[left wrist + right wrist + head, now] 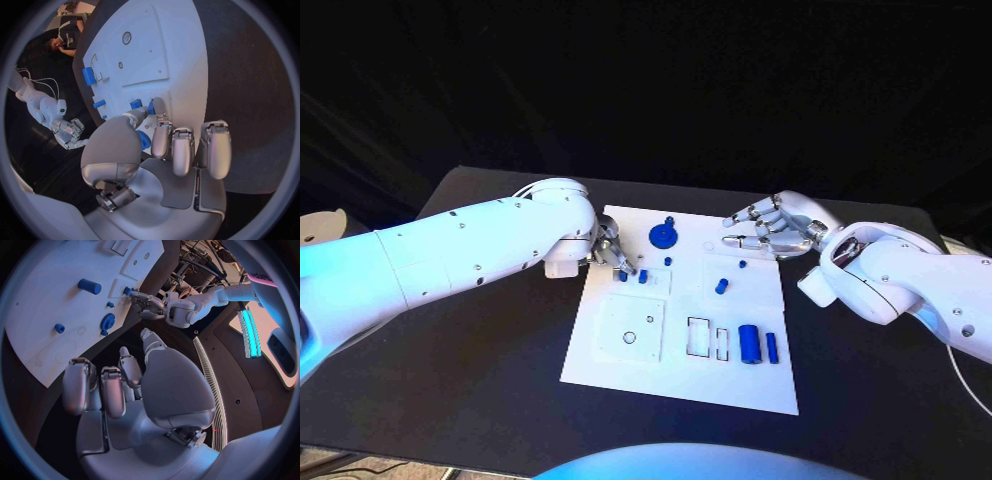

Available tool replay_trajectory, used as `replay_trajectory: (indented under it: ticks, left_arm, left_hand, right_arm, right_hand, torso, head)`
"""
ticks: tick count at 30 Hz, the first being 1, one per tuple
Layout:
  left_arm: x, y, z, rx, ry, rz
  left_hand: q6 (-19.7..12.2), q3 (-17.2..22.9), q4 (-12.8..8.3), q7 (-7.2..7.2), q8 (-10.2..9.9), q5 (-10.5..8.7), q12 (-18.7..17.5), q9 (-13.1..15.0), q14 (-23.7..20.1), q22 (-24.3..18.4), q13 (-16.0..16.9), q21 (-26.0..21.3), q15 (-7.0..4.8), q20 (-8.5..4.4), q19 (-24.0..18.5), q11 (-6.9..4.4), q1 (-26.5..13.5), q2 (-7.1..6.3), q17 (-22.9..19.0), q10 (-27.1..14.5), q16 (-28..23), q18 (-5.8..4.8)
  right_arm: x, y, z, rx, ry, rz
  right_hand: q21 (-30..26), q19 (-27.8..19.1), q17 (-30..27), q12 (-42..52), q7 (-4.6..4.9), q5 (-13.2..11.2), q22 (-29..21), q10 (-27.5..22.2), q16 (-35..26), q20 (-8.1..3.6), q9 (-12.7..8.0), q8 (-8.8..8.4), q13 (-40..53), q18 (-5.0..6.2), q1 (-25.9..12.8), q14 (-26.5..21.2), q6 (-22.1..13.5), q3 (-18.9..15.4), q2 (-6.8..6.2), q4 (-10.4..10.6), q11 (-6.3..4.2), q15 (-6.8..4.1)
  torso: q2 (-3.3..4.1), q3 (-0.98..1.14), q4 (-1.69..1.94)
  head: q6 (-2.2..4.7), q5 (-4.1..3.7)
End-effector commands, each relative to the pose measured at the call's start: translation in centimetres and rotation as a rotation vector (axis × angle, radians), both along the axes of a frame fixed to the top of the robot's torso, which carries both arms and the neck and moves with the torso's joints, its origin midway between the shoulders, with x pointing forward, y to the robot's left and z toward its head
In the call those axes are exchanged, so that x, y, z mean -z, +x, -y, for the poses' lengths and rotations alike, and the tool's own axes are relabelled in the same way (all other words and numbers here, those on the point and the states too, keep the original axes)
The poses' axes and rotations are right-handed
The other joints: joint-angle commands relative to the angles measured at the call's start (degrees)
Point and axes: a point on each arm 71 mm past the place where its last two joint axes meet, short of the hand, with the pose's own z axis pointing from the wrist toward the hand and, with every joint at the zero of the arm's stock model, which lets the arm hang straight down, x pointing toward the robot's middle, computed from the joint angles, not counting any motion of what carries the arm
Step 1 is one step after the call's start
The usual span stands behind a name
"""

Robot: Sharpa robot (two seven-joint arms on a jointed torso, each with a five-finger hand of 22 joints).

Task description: Assemble the parts on the task board

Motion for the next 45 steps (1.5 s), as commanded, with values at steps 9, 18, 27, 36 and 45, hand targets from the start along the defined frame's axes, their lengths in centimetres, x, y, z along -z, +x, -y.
replay_trajectory:
  ticks: [9, 18, 27, 36, 45]
  left_arm:
    - [1.2, -0.9, -0.1, 0.029, 0.089, -0.071]
    - [1.1, -0.6, -0.2, 0.013, 0.088, -0.054]
    - [1.1, -0.3, -0.6, -0.013, 0.082, -0.038]
    - [0.6, -0.5, -0.9, -0.044, 0.028, -0.002]
    - [-1.2, -0.9, -1.4, -0.094, -0.154, 0.043]
  left_hand:
    - [0.58, -1.42, 0.35, 0.09, 0.34, -0.24, 0.4, -0.15, 6.04, 14.37, 1.42, 0.43, -0.31, -0.44, 5.63, -0.14, -0.2, 0.08, 15.1, 0.56, 0.18, -1.02]
    - [0.64, -2.49, 0.77, 0.09, 0.31, -0.25, 0.37, -0.26, 6.04, 14.34, 1.44, 0.4, -0.33, -0.46, 5.61, -0.15, -0.35, 0.16, 15.1, 0.59, 0.18, -1.01]
    - [0.78, -7.3, 2.42, 0.11, 0.25, -0.61, -0.03, -0.53, 6.04, 14.38, 1.22, 0.43, -0.35, -0.49, 5.63, -0.14, -1.15, -0.5, 15.1, 0.49, 0.18, -1.02]
    - [0.81, -21.76, 4.3, 0.12, 0.13, -11.49, -0.75, -1.07, 6.04, 14.16, 0.92, 0.17, -0.43, -0.6, 5.53, -0.16, -2.21, 1.43, 15.1, 0.35, 0.18, -0.95]
    - [-2.27, -24.73, 4.25, 1.12, -0.47, -10.88, -7.5, -1.56, 6.04, 7.33, -5.43, -6.95, -0.04, -0.37, 2.27, 0.63, 0.1, 5.22, 15.1, -3.67, 0.18, 1.13]
  right_arm:
    - [0.1, -0.1, -0.1, -0.015, -0.003, -0.007]
    - [0.1, -0.1, -0.2, -0.015, -0.003, -0.006]
    - [0.1, -0.1, -0.2, -0.015, -0.003, -0.007]
    - [0.1, 0.0, -0.1, -0.015, -0.004, -0.008]
    - [0.2, 0.0, -0.1, -0.013, -0.005, -0.009]
  right_hand:
    - [-0.37, -0.17, 10.86, 0.08, -0.03, 0.21, -0.04, 0.08, -0.16, -0.29, 0.08, 0.24, -0.08, 0.37, -0.16, 4.83, 0.46, -0.35, 0.23, -0.02, -0.18, -0.18]
    - [-0.37, -0.17, 10.86, 0.08, -0.03, 0.21, -0.04, 0.08, -0.16, -0.29, 0.08, 0.24, -0.08, 0.37, -0.16, 4.83, 0.46, -0.35, 0.23, -0.02, -0.18, -0.18]
    - [-0.37, -0.17, 10.86, 0.08, -0.03, 0.21, -0.04, 0.08, -0.16, -0.29, 0.08, 0.24, -0.08, 0.37, -0.16, 4.83, 0.46, -0.35, 0.23, -0.02, -0.18, -0.18]
    - [-0.37, -0.17, 10.86, 0.08, -0.03, 0.21, -0.04, 0.08, -0.16, -0.29, 0.08, 0.24, -0.08, 0.37, -0.16, 4.83, 0.46, -0.35, 0.23, -0.02, -0.18, -0.18]
    - [-0.37, -0.17, 10.86, 0.08, -0.03, 0.21, -0.04, 0.08, -0.16, -0.29, 0.08, 0.24, -0.08, 0.37, -0.16, 4.83, 0.46, -0.35, 0.23, -0.02, -0.18, -0.18]
  torso:
    - [-0.01, 0.02, 0.05]
    - [-0.02, 0.02, -0.01]
    - [0.02, 0.02, 0.02]
    - [0.02, -0.03, 0.02]
    - [-0.04, 0.06, 0.06]
  head:
    - [-0.3, 0.13]
    - [-0.21, 0.11]
    - [-0.12, 0.11]
    - [0.03, 0.08]
    - [0.23, 0.05]
